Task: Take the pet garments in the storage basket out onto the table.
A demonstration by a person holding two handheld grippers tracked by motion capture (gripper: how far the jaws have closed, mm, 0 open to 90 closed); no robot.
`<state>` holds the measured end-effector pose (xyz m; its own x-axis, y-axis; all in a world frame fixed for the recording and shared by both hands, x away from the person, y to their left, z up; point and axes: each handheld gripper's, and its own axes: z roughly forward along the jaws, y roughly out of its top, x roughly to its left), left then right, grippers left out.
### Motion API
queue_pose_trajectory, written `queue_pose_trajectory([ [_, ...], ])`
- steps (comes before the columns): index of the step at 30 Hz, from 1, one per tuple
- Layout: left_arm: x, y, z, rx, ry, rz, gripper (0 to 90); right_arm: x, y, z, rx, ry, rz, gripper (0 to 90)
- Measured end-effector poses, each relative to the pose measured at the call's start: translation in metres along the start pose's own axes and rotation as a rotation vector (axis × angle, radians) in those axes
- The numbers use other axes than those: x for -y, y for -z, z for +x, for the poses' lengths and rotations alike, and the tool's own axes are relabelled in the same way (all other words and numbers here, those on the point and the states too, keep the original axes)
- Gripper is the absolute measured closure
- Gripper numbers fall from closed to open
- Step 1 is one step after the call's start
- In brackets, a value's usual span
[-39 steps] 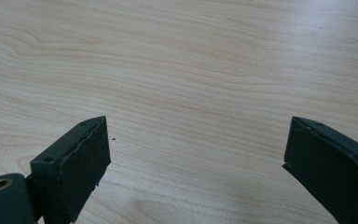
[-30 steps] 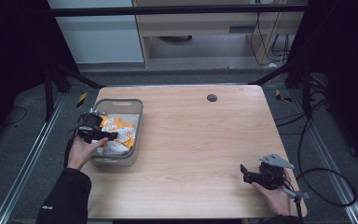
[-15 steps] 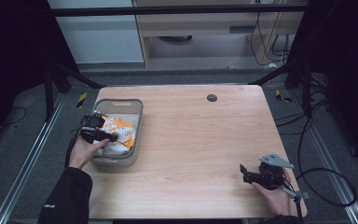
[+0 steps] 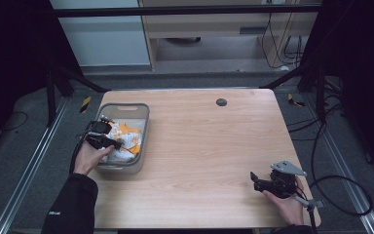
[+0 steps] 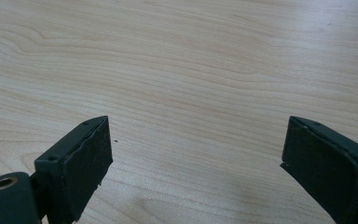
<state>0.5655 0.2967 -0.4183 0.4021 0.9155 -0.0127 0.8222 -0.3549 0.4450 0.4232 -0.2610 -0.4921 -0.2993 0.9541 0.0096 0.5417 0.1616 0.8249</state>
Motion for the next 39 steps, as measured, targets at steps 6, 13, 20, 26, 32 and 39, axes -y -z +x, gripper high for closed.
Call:
queue_pose_trajectory([
  [6,-0.002,0.000,0.001,-0.002,0.005,0.018,73.6,0.000,0.000,0.000,-0.003,0.003,0.003,8.3],
  [13,-0.003,0.003,0.001,-0.010,0.005,0.010,78.7,0.000,0.000,0.000,-0.006,0.002,0.005,8.4],
  [20,-0.003,0.016,0.000,0.004,-0.003,-0.014,79.5,0.000,0.000,0.000,-0.009,0.001,0.005,8.5],
  [26,-0.004,0.031,-0.001,0.004,-0.010,-0.052,79.7,0.000,0.000,0.001,-0.009,-0.001,0.003,8.6],
  [32,-0.004,0.047,-0.001,-0.003,-0.013,-0.088,79.7,0.000,0.000,0.001,-0.008,-0.001,0.003,8.5],
  [39,-0.004,0.063,-0.002,-0.001,-0.019,-0.112,79.7,0.000,0.000,0.001,-0.006,0.000,0.003,8.6],
])
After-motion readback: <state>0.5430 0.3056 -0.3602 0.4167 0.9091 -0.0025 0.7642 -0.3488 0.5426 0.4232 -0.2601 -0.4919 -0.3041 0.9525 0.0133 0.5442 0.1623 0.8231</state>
